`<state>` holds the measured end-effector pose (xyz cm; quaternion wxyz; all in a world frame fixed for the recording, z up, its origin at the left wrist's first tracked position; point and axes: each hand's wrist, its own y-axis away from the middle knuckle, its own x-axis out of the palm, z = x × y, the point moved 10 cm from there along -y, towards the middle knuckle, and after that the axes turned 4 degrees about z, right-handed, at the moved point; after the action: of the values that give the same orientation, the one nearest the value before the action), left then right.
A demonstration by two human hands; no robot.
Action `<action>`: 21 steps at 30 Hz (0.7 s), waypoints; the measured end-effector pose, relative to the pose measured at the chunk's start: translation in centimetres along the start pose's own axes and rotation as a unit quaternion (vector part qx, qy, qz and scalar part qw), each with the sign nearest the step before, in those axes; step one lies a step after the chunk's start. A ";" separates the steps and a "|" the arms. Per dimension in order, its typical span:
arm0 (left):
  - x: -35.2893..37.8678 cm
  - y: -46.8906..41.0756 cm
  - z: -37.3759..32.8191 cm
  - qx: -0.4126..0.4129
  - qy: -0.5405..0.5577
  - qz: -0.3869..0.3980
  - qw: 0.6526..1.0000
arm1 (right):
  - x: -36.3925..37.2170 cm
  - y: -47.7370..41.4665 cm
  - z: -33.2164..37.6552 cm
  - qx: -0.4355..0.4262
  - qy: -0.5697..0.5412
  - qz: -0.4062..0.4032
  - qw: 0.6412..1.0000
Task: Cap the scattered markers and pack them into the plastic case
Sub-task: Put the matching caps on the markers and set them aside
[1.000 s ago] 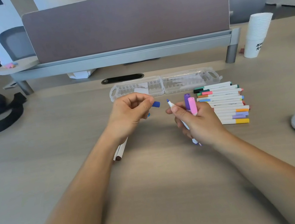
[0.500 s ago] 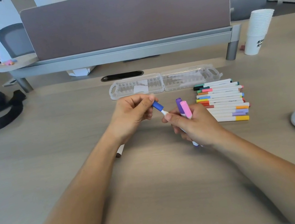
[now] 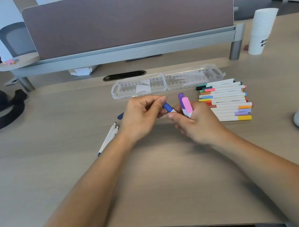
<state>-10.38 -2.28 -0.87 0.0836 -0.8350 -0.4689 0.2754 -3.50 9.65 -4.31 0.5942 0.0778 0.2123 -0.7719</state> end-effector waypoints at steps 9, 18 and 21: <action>-4.3 0.8 2.8 -0.160 -0.146 0.093 0.972 | 1.0 0.0 1.3 -0.060 0.014 0.001 0.998; -7.1 3.1 6.8 -0.272 -0.452 0.087 0.845 | 0.0 0.0 0.5 -0.017 -0.001 -0.032 0.999; -6.6 2.9 6.8 -0.269 -0.479 0.076 0.832 | -0.1 0.1 -0.2 0.009 -0.013 -0.027 1.000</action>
<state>-14.58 -10.17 -5.15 -0.4009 -0.6210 -0.4404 0.5097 -3.38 9.81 -4.43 0.5749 0.0673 0.1997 -0.7906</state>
